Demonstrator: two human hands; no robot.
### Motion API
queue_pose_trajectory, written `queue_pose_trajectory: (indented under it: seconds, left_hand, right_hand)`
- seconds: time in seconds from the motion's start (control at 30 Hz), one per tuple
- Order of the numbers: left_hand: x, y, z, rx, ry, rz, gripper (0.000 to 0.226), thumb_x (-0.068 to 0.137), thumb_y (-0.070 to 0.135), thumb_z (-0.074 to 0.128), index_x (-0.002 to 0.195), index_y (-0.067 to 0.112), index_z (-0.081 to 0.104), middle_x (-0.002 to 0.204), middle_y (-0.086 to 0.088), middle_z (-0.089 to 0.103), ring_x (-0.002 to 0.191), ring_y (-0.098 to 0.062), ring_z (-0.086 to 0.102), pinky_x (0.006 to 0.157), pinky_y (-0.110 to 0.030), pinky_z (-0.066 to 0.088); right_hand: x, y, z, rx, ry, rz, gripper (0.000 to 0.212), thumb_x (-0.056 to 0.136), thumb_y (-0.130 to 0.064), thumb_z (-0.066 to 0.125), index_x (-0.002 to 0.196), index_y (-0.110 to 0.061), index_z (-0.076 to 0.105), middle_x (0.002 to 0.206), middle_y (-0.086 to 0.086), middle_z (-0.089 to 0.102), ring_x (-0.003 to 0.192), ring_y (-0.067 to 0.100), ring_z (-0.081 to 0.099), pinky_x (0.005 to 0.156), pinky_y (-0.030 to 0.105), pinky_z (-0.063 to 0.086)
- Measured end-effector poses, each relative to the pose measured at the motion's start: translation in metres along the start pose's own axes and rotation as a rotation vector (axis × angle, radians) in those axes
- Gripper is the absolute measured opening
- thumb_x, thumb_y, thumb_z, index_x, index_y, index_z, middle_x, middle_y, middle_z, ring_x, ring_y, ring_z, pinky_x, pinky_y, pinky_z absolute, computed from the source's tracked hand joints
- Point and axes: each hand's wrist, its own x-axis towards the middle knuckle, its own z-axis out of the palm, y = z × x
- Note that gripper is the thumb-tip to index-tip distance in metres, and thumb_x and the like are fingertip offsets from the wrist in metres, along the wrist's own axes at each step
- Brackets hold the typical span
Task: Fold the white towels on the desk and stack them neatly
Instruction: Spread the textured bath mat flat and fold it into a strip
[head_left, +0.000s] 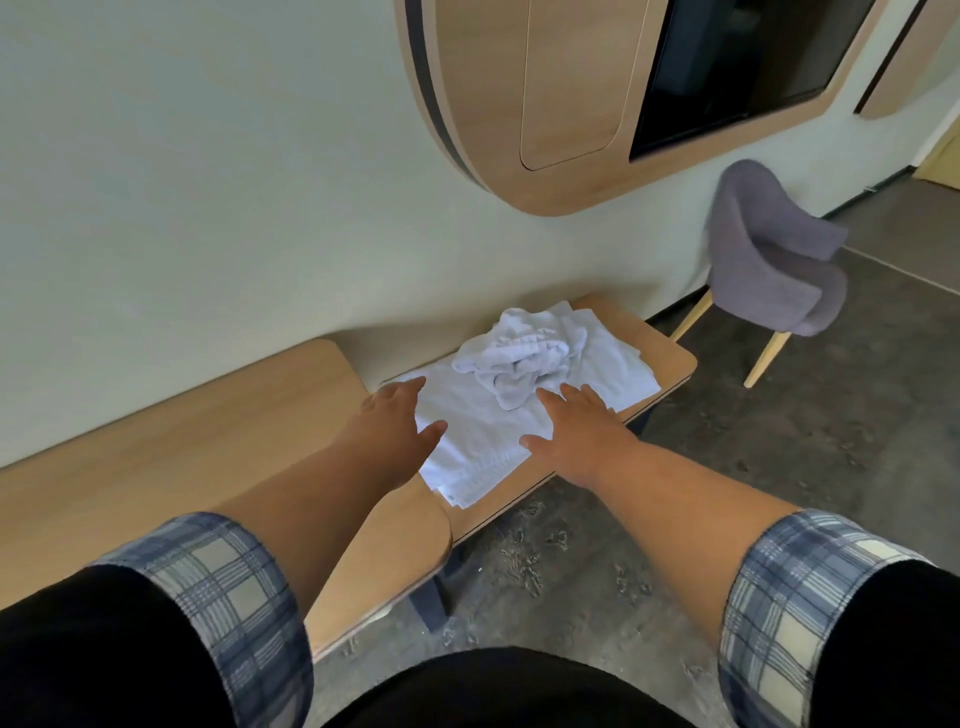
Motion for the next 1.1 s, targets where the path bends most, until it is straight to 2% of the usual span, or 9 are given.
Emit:
queue_pose_trajectory:
  seconds: [0.13, 0.3, 0.47, 0.73, 0.97, 1.1]
  left_hand:
    - [0.079, 0.010, 0.007, 0.020, -0.062, 0.022, 0.073, 0.095, 0.054, 0.050, 0.155, 0.026, 0.020, 0.159, -0.003, 0.028, 0.144, -0.027, 0.028, 0.114, -0.043, 0.031]
    - [0.155, 0.028, 0.040, 0.076, -0.150, 0.044, 0.075, 0.095, 0.056, 0.049, 0.156, 0.026, 0.018, 0.160, -0.002, 0.027, 0.146, -0.024, 0.025, 0.114, -0.041, 0.028]
    - [0.238, 0.039, 0.084, 0.099, -0.196, -0.043, 0.075, 0.095, 0.056, 0.050, 0.156, 0.028, 0.016, 0.160, -0.002, 0.027, 0.145, -0.025, 0.026, 0.113, -0.042, 0.030]
    - [0.376, 0.097, 0.167, 0.115, -0.364, -0.215, 0.077, 0.097, 0.044, 0.054, 0.157, 0.034, 0.006, 0.163, -0.007, 0.014, 0.149, -0.028, 0.012, 0.116, -0.050, 0.026]
    - [0.450, 0.123, 0.225, 0.198, -0.414, -0.258, 0.085, 0.095, 0.030, 0.063, 0.158, 0.023, 0.005, 0.159, -0.012, 0.019, 0.143, -0.033, 0.026, 0.107, -0.046, 0.039]
    - [0.480, 0.124, 0.256, 0.223, -0.388, -0.311, 0.083, 0.094, 0.029, 0.065, 0.156, 0.030, 0.011, 0.160, -0.009, 0.013, 0.144, -0.033, 0.021, 0.101, -0.047, 0.042]
  right_hand:
    - [0.060, 0.014, -0.018, -0.063, 0.033, -0.048, 0.082, 0.094, -0.069, 0.038, 0.159, -0.029, 0.008, 0.167, 0.003, 0.005, 0.153, 0.028, -0.001, 0.121, 0.051, 0.015]
    - [0.123, 0.052, -0.010, -0.048, -0.042, -0.019, 0.082, 0.095, -0.068, 0.037, 0.159, -0.029, 0.004, 0.167, 0.004, 0.003, 0.153, 0.029, -0.002, 0.121, 0.051, 0.012]
    - [0.217, 0.099, -0.008, -0.048, -0.103, -0.051, 0.081, 0.096, -0.065, 0.039, 0.159, -0.026, 0.005, 0.167, 0.005, 0.002, 0.153, 0.030, -0.002, 0.122, 0.050, 0.012]
    - [0.378, 0.179, -0.007, -0.055, -0.259, -0.160, 0.076, 0.099, -0.058, 0.041, 0.159, -0.027, 0.006, 0.166, 0.008, 0.003, 0.152, 0.034, 0.001, 0.121, 0.050, 0.017]
    - [0.440, 0.211, 0.041, 0.151, -0.365, -0.095, 0.075, 0.101, -0.046, 0.049, 0.159, -0.033, 0.003, 0.167, 0.006, -0.001, 0.152, 0.036, 0.004, 0.120, 0.048, 0.024]
    - [0.461, 0.223, 0.069, 0.215, -0.368, -0.067, 0.081, 0.099, -0.043, 0.055, 0.159, -0.032, 0.003, 0.166, 0.007, -0.005, 0.152, 0.035, 0.010, 0.118, 0.046, 0.029]
